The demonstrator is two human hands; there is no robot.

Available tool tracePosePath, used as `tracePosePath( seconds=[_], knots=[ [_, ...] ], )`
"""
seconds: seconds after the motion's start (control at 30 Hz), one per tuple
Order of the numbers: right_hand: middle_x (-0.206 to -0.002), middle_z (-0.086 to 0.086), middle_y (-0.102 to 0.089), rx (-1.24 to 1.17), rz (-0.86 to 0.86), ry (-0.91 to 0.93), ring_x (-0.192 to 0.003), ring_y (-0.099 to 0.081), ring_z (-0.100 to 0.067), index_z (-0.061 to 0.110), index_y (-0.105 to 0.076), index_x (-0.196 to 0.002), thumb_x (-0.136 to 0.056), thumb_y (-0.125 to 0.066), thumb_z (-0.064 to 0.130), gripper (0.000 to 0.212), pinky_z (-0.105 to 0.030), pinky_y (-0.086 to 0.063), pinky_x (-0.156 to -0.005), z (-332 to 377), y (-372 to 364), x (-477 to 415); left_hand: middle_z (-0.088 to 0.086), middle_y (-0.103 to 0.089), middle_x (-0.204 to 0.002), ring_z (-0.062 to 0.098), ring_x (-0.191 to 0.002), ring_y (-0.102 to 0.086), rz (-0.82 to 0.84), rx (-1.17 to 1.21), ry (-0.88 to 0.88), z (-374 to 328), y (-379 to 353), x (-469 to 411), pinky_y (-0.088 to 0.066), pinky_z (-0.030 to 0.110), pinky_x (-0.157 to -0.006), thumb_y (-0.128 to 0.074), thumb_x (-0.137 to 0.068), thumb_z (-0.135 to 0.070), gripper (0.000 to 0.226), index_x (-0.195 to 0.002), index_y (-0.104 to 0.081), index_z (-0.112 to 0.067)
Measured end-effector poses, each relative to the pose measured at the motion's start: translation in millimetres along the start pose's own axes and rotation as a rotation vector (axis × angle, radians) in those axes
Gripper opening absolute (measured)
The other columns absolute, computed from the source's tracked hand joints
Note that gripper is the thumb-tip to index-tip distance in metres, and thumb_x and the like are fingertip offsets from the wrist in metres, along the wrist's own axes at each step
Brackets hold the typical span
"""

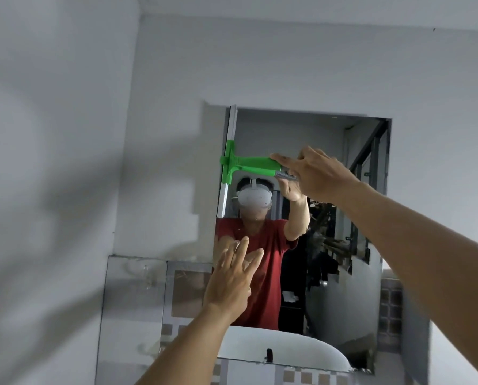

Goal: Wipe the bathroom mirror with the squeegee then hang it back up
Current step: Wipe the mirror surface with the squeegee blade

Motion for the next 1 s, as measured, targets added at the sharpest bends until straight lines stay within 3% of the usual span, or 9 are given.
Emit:
tracePosePath(
  seconds=[0.33,0.47,0.67,0.77,0.83,1.0],
  knots=[
    [-0.112,-0.013,-0.05,0.044,0.052,-0.071,-0.105,-0.054,-0.032,0.044,-0.018,-0.155,-0.095,-0.05,0.012,0.075,-0.051,-0.055,-0.086,-52,11,37,0.008,0.009,-0.169,0.032,-0.155,0.003,0.027,0.031,0.029,1,-5,-1,-0.012,0.049,-0.125,-0.064,-0.091,-0.02,0.093,-0.158,-0.002,-0.036],
    [-0.11,-0.015,-0.051,0.025,0.041,-0.129,-0.103,-0.056,-0.035,0.041,-0.025,-0.154,-0.094,-0.047,0.023,0.067,-0.053,-0.056,-0.084,-77,18,62,0.01,-0.004,-0.169,0.034,-0.154,-0.008,0.013,0.022,0.034,3,-7,-3,-0.028,0.053,-0.121,-0.073,-0.083,-0.021,0.098,-0.159,-0.012,-0.034],
    [-0.112,-0.016,-0.053,-0.041,0.007,-0.251,-0.096,-0.058,-0.035,0.042,-0.026,-0.153,-0.097,-0.047,0.01,0.068,-0.049,-0.057,-0.077,-114,13,94,0.013,-0.018,-0.166,0.037,-0.151,-0.022,0.008,0.016,0.036,4,-7,-3,-0.039,0.055,-0.113,-0.082,-0.072,-0.021,0.102,-0.157,-0.025,-0.031],
    [-0.114,-0.017,-0.053,-0.086,-0.013,-0.319,-0.095,-0.06,-0.037,0.037,-0.027,-0.155,-0.1,-0.039,0.025,0.057,-0.045,-0.055,-0.076,-123,12,111,0.014,-0.021,-0.165,0.038,-0.15,-0.025,0.002,0.014,0.03,5,-7,-3,-0.041,0.055,-0.112,-0.084,-0.07,-0.021,0.104,-0.156,-0.027,-0.03],
    [-0.11,-0.017,-0.053,-0.121,-0.025,-0.367,-0.09,-0.06,-0.037,0.035,-0.028,-0.155,-0.094,-0.029,0.04,0.061,-0.046,-0.055,-0.076,-126,10,122,0.014,-0.021,-0.164,0.039,-0.149,-0.026,0.0,0.005,0.023,5,-7,-3,-0.041,0.055,-0.112,-0.084,-0.07,-0.022,0.104,-0.156,-0.027,-0.03],
    [-0.102,-0.01,-0.049,-0.183,-0.045,-0.483,-0.081,-0.054,-0.028,0.036,-0.025,-0.156,-0.099,-0.048,0.008,0.067,-0.037,-0.045,-0.069,-141,-4,144,0.015,-0.021,-0.164,0.04,-0.148,-0.027,0.009,-0.002,0.012,5,-9,-3,-0.042,0.056,-0.111,-0.084,-0.07,-0.024,0.103,-0.156,-0.027,-0.029]
  ],
)
Point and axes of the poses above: each hand's wrist, its own x-axis away from the middle knuckle, its own y-axis out of the back of the hand, z = x × y, the point moved 9 cm from there along -x, towards the middle knuckle
